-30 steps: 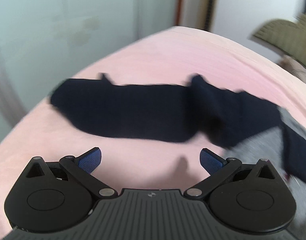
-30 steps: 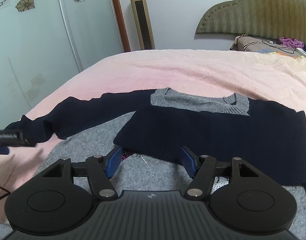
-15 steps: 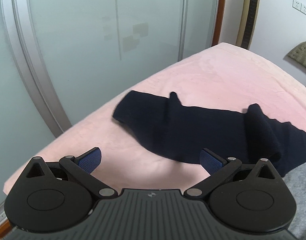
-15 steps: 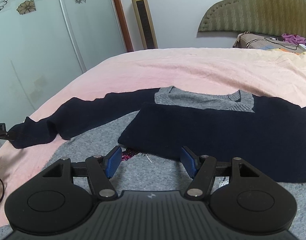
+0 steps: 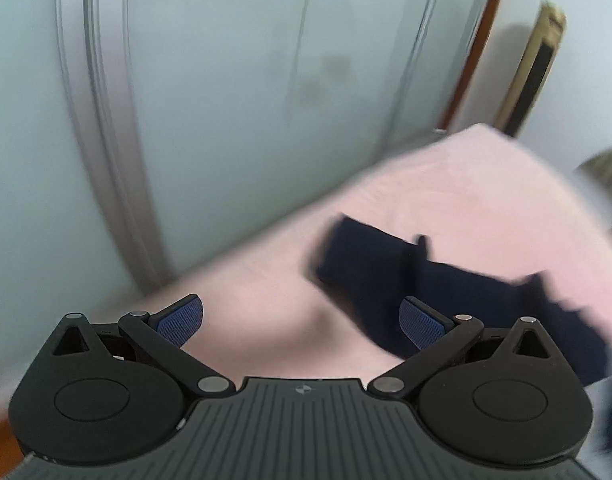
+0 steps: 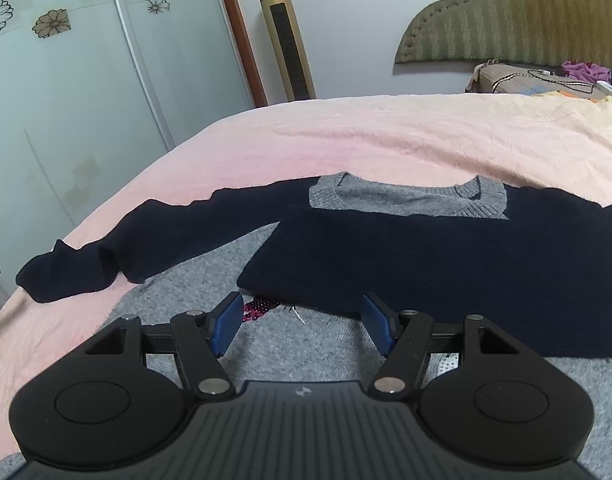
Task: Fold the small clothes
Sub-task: 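Reach the left gripper to the other navy sleeve cuff and grasp it, then carry the sleeve across the sweater body with the left gripper and release it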
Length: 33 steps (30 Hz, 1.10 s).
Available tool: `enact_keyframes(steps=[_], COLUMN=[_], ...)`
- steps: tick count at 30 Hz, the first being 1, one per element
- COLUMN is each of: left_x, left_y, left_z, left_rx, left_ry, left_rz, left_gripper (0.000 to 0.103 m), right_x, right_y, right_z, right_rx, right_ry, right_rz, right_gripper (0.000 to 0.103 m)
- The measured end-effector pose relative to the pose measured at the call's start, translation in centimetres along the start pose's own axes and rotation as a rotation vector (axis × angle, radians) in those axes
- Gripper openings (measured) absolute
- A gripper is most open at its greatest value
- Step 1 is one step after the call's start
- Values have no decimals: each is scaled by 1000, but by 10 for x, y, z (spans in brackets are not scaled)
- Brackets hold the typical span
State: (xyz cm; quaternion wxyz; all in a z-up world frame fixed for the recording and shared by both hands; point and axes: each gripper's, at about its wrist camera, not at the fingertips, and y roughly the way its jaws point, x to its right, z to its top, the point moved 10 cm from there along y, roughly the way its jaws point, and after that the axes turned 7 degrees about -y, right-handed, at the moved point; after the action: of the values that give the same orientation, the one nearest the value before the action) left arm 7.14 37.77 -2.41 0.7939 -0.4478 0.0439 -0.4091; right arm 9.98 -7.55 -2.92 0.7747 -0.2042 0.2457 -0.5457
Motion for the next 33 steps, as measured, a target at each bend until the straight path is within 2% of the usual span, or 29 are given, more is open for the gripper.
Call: enact_keyframes(steps=[1,4,9,12,14,18,19,20,21,23,25,31,33], left_x=[-1,7,12,19,25,17,14,13,12,12,12,7,15], left_y=[6,22,51,62,69,84,88,89,89,85,75,24,9], left_z=[-3,-10,-10,-10,-5,3,3,3,2,4,11,57,69], left_rx=[-45,-127,-187,-232,-227,-187,-184,-183,-180,-146,-77,192,245], left_ry=[-56,-136,-315,-417,-447,-502,-513,-515,-508,-475,-419,-288,-253], left_rz=[-62,-163,-259,-342,-372,-296,-284,-268,-247,-207,-144,103,118], left_gripper=[103,100,89,81,66,41,28,10,2,2,2,2,2], right_x=[0,-2,0,3,5,7,8,9,10,13,17,36,49], right_y=[0,2,3,4,4,3,2,1,0,-2,-5,-16,-17], right_z=[-1,-3,-5,-7,-8,-8,-8,-8,-8,-7,-6,-5,-6], right_rx=[-2,-11,-16,-21,-24,-22,-22,-21,-20,-16,-13,5,3], right_ry=[-1,-7,-7,-1,1,4,5,7,8,10,15,1,-3], right_rz=[0,0,-5,-14,-18,-23,-23,-25,-27,-33,-39,-96,-141], right_gripper=[65,65,65,65,65,65,65,65,65,66,66,66,73])
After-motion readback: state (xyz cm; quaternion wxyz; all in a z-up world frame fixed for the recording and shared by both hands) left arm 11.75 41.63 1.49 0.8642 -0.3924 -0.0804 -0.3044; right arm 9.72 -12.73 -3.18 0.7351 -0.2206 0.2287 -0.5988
